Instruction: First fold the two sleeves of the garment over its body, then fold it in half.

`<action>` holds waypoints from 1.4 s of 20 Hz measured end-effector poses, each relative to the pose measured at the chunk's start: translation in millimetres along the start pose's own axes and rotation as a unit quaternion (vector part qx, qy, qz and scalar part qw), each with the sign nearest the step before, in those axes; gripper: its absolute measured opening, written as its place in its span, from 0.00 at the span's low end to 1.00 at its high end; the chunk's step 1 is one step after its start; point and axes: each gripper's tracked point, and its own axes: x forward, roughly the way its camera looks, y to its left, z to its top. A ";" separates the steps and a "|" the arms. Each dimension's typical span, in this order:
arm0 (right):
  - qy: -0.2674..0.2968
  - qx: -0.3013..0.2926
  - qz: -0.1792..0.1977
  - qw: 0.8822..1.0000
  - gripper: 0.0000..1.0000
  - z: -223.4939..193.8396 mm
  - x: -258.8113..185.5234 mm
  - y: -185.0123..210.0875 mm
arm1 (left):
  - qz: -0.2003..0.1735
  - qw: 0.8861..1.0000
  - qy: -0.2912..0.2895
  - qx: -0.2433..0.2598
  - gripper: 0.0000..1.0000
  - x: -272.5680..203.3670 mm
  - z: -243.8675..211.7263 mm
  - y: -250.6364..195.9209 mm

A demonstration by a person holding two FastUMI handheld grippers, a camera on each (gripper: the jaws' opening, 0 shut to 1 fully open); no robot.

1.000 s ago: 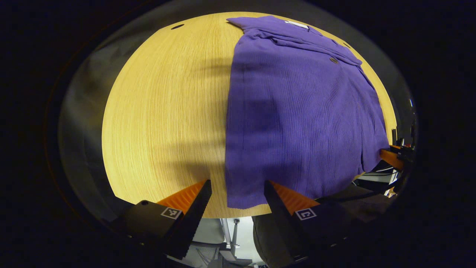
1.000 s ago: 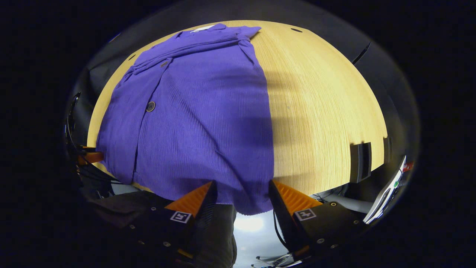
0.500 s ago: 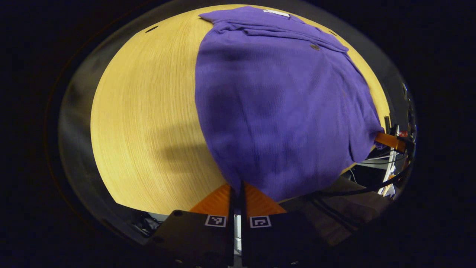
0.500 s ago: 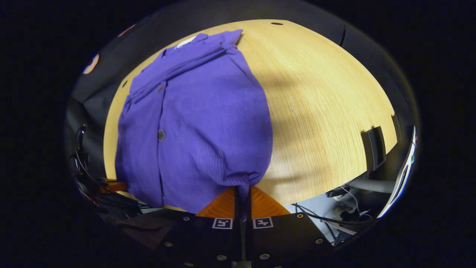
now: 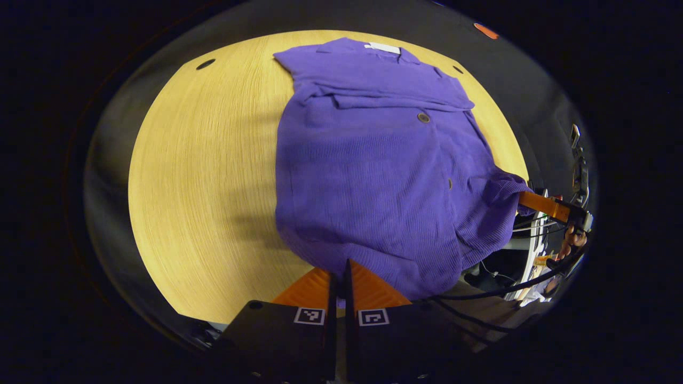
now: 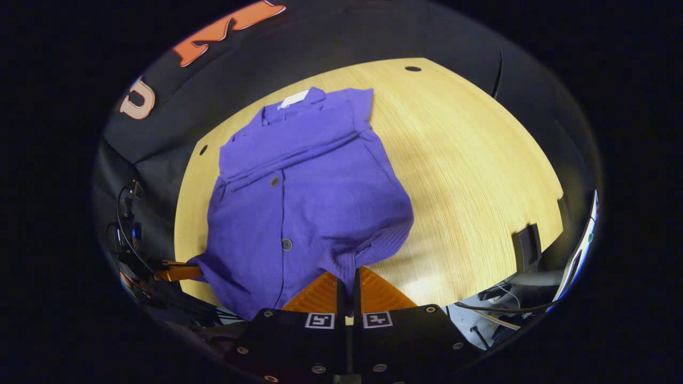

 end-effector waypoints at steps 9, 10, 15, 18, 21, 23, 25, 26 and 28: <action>-0.071 -0.016 -0.023 0.997 0.05 78.8 -25.1 35.9 | -0.018 0.994 -0.066 0.081 0.08 -49.2 96.5 8.9; -0.079 -0.022 -0.026 0.996 0.05 89.3 -28.9 38.4 | -0.013 0.993 -0.071 0.090 0.08 -54.7 107.6 11.7; -0.098 -0.047 -0.030 0.994 0.04 132.8 -33.3 46.2 | -0.026 0.990 -0.098 0.094 0.08 -81.7 162.4 4.6; -0.092 -0.065 -0.020 0.993 0.05 155.3 -25.5 47.2 | -0.012 0.990 -0.113 0.080 0.08 -87.6 196.6 12.1; -0.084 -0.090 -0.007 0.992 0.04 180.0 -15.5 45.8 | 0.017 0.990 -0.113 0.076 0.08 -88.6 220.4 15.7; -0.078 -0.104 0.001 0.991 0.05 197.5 -9.7 40.4 | 0.035 0.990 -0.115 0.072 0.08 -87.3 238.2 18.6; -0.067 -0.113 0.007 0.991 0.04 216.0 -2.8 36.7 | 0.055 0.990 -0.115 0.057 0.08 -87.1 254.2 21.6; -0.066 -0.117 0.010 0.991 0.05 226.7 1.7 35.3 | 0.062 0.990 -0.116 0.051 0.08 -88.8 263.0 22.3; -0.063 -0.127 0.015 0.990 0.04 248.0 12.2 31.2 | 0.081 0.988 -0.122 0.040 0.08 -89.2 283.3 28.8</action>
